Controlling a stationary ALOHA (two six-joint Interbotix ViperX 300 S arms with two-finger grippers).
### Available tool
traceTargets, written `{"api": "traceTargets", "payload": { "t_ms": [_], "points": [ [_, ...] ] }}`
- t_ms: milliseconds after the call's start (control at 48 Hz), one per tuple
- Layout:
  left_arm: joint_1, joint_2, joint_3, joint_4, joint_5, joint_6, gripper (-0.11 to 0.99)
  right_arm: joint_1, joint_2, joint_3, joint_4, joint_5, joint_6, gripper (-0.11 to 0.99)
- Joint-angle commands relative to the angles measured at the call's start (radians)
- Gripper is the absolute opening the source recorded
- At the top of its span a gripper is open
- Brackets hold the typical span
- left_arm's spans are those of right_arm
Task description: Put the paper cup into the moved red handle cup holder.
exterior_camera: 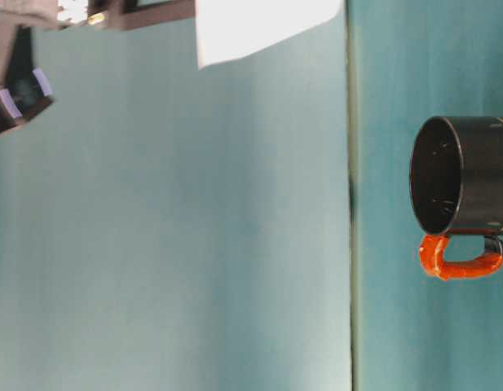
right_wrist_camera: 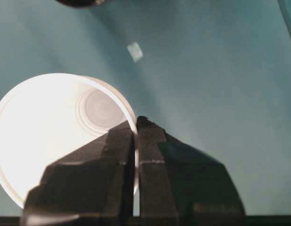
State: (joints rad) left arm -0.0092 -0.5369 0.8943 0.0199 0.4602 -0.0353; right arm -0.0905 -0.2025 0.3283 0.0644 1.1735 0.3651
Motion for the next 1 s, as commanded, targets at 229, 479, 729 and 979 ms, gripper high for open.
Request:
{"api": "traceTargets", "payload": {
  "t_ms": [229,479,729,979],
  "points": [
    [-0.002,-0.009,-0.018,0.002,-0.005,0.0,0.91,-0.003,0.031,-0.095,-0.012,-0.146,-0.017,-0.1],
    [-0.002,-0.011,-0.017,0.002,-0.005,0.0,0.91,-0.002,0.133,-0.17,-0.048,-0.175,-0.02,-0.1],
    [-0.002,-0.011,-0.015,0.002,-0.006,0.0,0.91,0.003,0.207,-0.204,-0.049,-0.179,-0.052,-0.1],
    [-0.002,-0.011,-0.015,0.002,-0.006,0.0,0.91,0.012,0.275,-0.173,-0.049,-0.232,-0.058,-0.1]
  ]
}}
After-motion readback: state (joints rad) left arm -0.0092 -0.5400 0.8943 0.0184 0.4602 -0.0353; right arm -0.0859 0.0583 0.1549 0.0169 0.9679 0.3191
